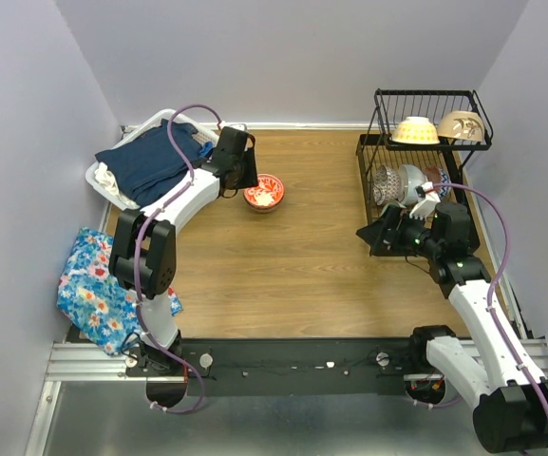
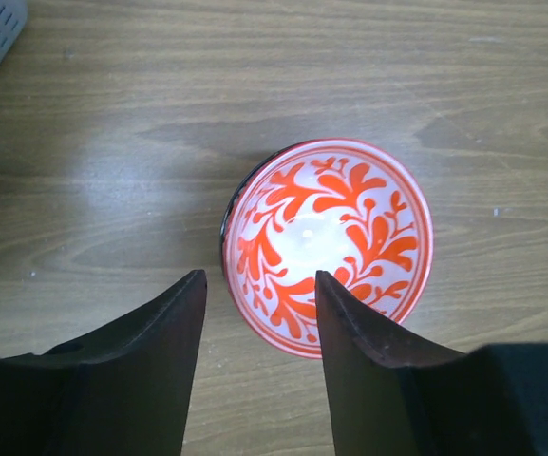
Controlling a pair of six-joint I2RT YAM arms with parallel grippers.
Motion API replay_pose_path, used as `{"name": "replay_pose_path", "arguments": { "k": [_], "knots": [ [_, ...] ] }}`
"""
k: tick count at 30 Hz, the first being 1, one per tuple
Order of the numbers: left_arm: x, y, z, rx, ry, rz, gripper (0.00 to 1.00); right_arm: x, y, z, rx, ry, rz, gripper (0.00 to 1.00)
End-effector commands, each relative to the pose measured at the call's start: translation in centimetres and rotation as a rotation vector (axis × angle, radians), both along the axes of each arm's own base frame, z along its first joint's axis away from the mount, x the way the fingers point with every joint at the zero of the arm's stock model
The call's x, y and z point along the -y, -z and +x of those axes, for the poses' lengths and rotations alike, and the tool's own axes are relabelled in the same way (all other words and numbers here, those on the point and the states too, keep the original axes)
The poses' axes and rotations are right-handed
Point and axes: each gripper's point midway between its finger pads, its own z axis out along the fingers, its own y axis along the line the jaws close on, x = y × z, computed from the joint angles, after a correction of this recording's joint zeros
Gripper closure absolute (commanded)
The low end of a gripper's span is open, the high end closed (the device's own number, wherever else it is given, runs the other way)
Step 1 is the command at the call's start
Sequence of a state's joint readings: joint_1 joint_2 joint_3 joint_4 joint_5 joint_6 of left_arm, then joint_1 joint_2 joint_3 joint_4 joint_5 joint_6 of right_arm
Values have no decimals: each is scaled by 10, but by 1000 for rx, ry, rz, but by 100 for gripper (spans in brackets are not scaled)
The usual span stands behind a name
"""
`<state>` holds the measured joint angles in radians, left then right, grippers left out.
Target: Unload the bowls from the dish rack
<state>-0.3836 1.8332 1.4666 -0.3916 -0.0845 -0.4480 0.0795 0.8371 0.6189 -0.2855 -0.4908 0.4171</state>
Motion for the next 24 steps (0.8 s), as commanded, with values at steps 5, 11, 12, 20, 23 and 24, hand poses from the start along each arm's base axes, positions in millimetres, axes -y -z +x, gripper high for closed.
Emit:
{"name": "replay_pose_path", "arguments": {
  "k": [5, 11, 12, 20, 23, 24],
  "knots": [
    [-13, 1, -23, -17, -21, 16, 45, 24, -14, 11, 51, 94, -128, 0],
    [-24, -25, -55, 38, 13, 4, 42, 65, -19, 24, 64, 281, -290, 0],
    [-26, -40, -62, 73, 24, -8, 41, 73, -20, 27, 66, 313, -322, 0],
    [-51, -45, -129, 157, 58, -26, 37, 101, -7, 50, 44, 420, -447, 0],
    [-60, -48, -150, 212, 50, -45, 31, 102, 0, 61, 36, 423, -460, 0],
    [-63, -58, -157, 255, 47, -61, 30, 105, 3, 64, 25, 438, -468, 0]
  ]
}}
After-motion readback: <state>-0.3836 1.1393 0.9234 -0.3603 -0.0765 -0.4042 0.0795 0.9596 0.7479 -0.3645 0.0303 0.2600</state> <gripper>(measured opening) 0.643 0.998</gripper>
